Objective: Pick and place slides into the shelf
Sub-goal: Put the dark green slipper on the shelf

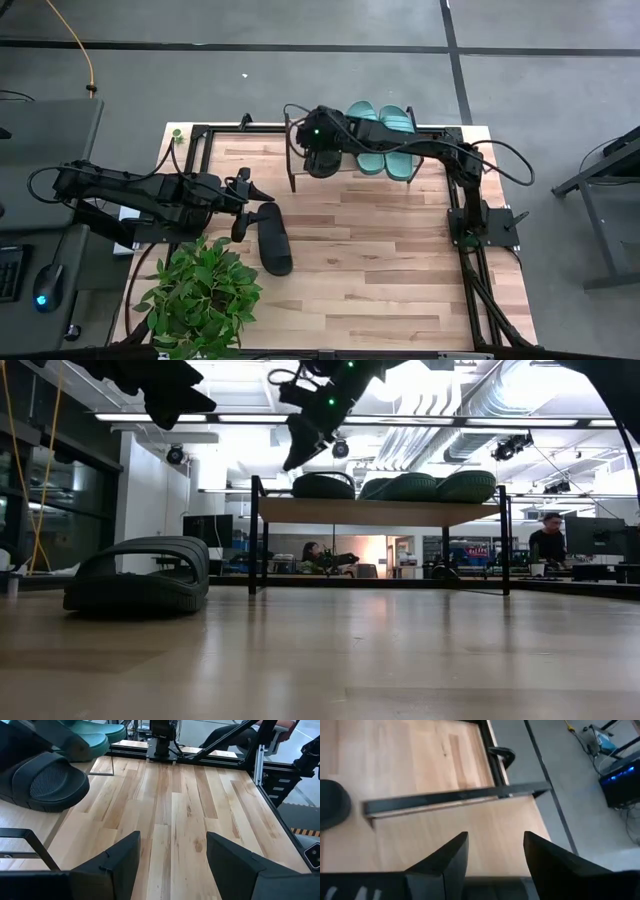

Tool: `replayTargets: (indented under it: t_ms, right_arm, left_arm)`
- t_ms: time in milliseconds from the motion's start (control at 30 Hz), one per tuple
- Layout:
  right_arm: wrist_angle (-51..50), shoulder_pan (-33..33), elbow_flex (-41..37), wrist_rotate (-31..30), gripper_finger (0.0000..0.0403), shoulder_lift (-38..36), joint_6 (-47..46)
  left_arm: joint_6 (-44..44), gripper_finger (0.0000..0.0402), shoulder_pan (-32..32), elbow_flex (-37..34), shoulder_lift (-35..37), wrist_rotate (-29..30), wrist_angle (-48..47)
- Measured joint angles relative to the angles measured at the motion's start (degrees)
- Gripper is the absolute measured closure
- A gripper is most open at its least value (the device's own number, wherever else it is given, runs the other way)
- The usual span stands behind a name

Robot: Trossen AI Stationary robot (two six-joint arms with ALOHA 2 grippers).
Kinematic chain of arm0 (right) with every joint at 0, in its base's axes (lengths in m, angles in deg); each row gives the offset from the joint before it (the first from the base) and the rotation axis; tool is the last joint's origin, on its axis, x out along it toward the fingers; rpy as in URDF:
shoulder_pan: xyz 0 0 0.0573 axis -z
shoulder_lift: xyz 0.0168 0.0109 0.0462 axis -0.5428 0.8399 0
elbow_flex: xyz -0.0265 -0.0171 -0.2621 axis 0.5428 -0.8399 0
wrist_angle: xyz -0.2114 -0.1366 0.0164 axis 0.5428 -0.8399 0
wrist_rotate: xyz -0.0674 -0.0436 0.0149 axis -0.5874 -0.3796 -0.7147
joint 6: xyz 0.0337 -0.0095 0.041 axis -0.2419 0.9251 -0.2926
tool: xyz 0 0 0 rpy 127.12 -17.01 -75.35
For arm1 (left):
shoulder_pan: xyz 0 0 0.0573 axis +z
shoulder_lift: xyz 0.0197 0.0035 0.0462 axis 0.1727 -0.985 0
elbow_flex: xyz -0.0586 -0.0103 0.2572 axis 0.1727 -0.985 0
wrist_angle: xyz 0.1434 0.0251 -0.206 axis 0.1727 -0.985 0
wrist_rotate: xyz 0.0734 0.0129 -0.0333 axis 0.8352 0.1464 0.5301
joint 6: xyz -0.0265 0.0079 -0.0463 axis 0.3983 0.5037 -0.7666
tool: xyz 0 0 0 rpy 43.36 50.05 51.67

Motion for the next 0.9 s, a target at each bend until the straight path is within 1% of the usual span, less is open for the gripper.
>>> replayTargets:
  t_ms: [100,267,433,567,900]
  right_arm:
    - [-1.78,1.02,0.02,1.48,0.0221,0.00,-0.74]
    - [-5.49,1.48,0.03,1.08,0.0221,0.02,-2.68]
    - [-9.34,0.78,0.17,-5.32,0.0221,0.02,-4.00]
    - [-11.64,0.41,0.20,-8.98,0.0221,-0.01,-4.26]
    - [-14.70,0.41,0.26,-10.20,0.0221,-0.11,-7.28]
  left_arm:
    - [0.00,0.0192,0.00,0.00,-0.01,-0.01,0.00]
    - [0.00,0.0192,0.00,0.02,0.01,0.01,0.04]
    - [-0.02,0.0192,-0.02,0.02,-0.01,0.01,0.04]
    - [-0.02,0.0192,-0.02,0.02,0.01,0.01,0.07]
    - [-0.02,0.0192,-0.02,0.01,-0.01,0.01,0.04]
